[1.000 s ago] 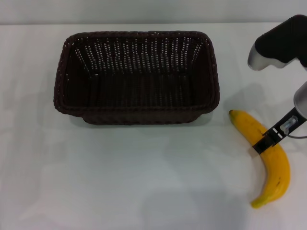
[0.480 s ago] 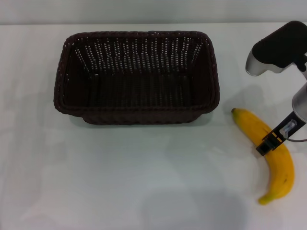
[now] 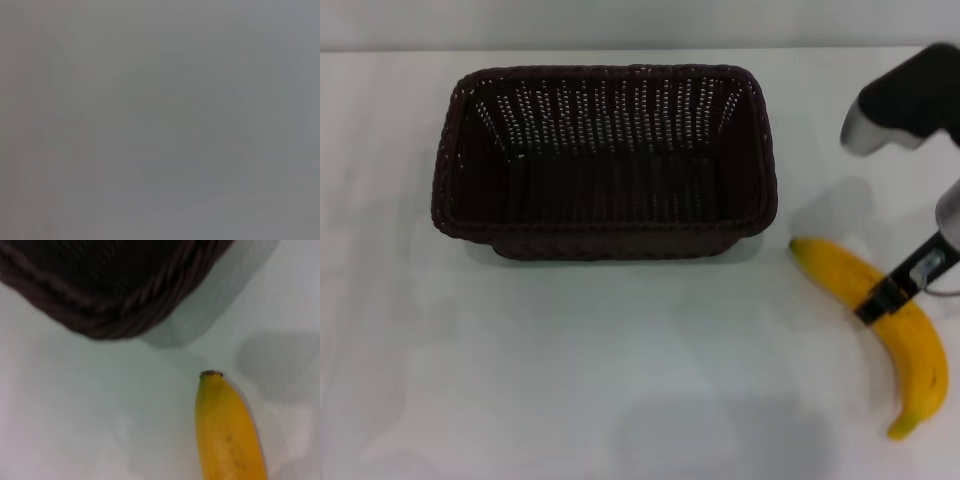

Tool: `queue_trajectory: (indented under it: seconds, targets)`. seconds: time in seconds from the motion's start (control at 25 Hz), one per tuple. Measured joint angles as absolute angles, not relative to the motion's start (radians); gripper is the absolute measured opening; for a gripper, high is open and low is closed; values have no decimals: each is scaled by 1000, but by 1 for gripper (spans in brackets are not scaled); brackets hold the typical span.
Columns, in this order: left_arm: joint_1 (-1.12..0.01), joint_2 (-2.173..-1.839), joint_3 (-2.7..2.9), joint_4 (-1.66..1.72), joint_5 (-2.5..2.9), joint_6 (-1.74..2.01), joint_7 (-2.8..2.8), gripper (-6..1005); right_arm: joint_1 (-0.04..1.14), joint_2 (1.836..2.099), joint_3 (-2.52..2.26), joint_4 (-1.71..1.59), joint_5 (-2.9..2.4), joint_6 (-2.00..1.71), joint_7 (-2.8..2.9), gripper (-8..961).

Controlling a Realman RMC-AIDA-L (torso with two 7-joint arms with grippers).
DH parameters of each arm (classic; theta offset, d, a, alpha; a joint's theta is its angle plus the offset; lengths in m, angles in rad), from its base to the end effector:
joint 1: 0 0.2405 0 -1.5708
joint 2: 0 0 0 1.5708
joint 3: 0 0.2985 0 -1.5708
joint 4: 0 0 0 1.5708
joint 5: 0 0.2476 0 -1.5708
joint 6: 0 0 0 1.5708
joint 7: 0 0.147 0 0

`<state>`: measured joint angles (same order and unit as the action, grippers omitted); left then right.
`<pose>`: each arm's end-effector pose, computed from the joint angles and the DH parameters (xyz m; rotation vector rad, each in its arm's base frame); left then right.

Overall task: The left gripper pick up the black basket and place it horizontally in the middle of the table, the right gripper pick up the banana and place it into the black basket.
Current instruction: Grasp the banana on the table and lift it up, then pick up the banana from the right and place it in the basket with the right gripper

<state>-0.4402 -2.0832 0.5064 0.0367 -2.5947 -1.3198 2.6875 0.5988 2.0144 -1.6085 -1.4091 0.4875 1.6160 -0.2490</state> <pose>-0.4361 0.3477 0.0264 -1.1047 -0.6866 -0.9096 0.1992 0.3952 -0.0287 -2.4092 1.0673 -0.7086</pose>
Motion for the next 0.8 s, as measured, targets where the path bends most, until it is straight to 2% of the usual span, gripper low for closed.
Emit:
queue_trajectory:
  seconds: [0.44,0.8]
  targets:
    - [-441,-2083,505,40,-2595,-1315,2687,846,566,2010,-1349,-1597,331,1569,-323,500]
    - [-447,-2082,505,44,-2596,-1318,2687,846,601,2012,-1272,-1672,585,1249,-540,514]
